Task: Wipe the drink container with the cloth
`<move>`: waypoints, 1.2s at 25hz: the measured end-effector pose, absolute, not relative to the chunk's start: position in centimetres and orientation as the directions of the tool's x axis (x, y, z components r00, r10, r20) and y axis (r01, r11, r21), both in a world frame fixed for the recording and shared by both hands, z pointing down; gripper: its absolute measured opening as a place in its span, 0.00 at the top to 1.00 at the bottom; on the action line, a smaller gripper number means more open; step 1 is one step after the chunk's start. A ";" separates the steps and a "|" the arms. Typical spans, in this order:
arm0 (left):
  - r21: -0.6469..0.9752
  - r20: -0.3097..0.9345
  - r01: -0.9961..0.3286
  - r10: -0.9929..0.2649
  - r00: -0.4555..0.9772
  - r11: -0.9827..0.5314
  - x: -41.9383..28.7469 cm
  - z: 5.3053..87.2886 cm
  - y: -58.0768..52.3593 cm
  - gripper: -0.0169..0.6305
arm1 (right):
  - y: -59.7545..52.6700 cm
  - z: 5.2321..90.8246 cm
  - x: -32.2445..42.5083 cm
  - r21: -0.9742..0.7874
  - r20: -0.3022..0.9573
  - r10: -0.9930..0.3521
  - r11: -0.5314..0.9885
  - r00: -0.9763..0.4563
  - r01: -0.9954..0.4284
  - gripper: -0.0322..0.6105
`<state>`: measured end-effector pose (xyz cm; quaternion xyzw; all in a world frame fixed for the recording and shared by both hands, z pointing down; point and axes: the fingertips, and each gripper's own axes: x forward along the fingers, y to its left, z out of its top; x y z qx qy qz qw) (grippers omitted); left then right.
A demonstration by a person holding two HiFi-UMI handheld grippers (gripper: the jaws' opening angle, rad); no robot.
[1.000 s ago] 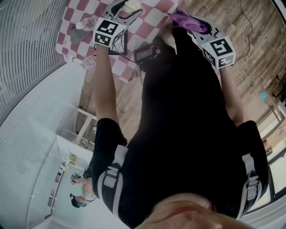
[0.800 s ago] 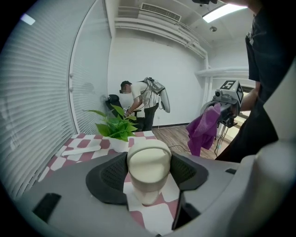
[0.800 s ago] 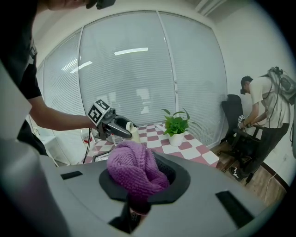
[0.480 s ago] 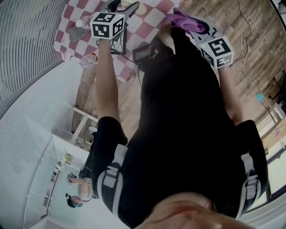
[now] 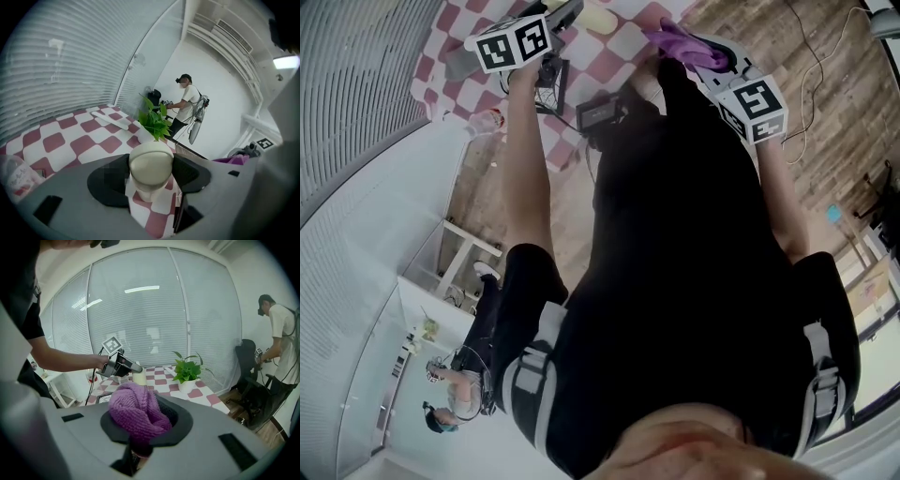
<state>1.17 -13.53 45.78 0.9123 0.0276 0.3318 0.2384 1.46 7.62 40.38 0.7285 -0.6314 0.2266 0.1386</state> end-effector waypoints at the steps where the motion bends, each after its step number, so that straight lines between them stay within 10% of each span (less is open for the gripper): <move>1: 0.481 0.588 -0.120 0.218 0.779 -0.868 1.0 45.8 -13.6 0.51 | 7.4 40.4 1.5 -0.084 0.506 -0.857 -0.157 0.094 -0.984 0.86; 30: 0.615 0.617 -0.307 0.200 0.761 -0.726 -1.5 47.4 -12.3 0.51 | -1.0 46.6 -0.1 -0.077 0.598 -0.783 0.157 -0.172 -0.985 0.84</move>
